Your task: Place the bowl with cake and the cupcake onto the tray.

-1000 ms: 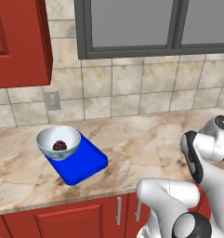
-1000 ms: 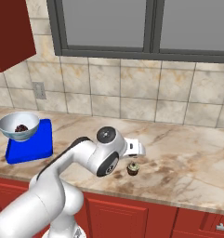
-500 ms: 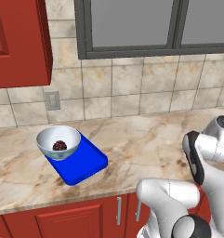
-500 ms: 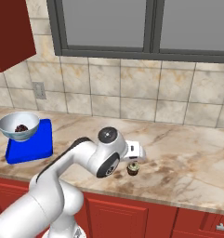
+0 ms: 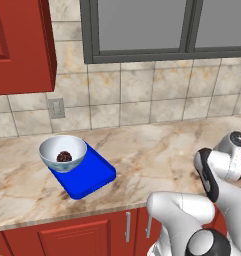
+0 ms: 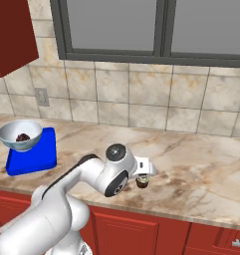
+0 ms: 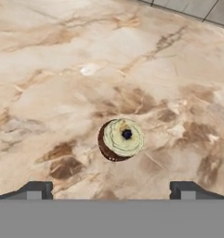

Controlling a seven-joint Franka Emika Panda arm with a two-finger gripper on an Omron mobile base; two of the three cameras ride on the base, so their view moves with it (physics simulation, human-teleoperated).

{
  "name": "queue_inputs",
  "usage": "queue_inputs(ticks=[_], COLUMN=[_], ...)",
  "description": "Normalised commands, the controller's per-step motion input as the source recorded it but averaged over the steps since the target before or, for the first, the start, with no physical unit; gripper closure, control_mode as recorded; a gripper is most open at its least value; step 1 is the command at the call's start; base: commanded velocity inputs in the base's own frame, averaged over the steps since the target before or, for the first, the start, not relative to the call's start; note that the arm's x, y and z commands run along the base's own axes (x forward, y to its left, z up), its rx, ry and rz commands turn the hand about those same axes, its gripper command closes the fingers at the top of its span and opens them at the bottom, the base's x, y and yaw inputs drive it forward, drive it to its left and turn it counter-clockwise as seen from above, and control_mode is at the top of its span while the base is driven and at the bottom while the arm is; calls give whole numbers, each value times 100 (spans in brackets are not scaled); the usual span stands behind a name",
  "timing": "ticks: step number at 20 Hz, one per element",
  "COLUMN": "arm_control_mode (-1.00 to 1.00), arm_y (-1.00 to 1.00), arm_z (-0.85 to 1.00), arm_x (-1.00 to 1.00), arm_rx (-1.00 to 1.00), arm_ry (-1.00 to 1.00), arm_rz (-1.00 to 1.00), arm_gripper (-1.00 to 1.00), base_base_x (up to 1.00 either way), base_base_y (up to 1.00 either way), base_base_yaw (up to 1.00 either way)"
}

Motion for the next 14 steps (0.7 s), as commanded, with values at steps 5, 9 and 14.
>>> queue_inputs(ticks=[5, 9, 14], arm_control_mode=[-100, -100, -100], arm_y=[0, -7, -22], arm_z=[-22, -25, -25], arm_x=[32, 34, 21], arm_rx=[0, 0, 0], arm_ry=[1, 2, 2], arm_rz=[0, 0, 0], arm_gripper=[-100, -100, -100], base_base_x=[0, 0, 0], base_base_y=[0, 0, 0], base_base_yaw=[0, 0, 0])
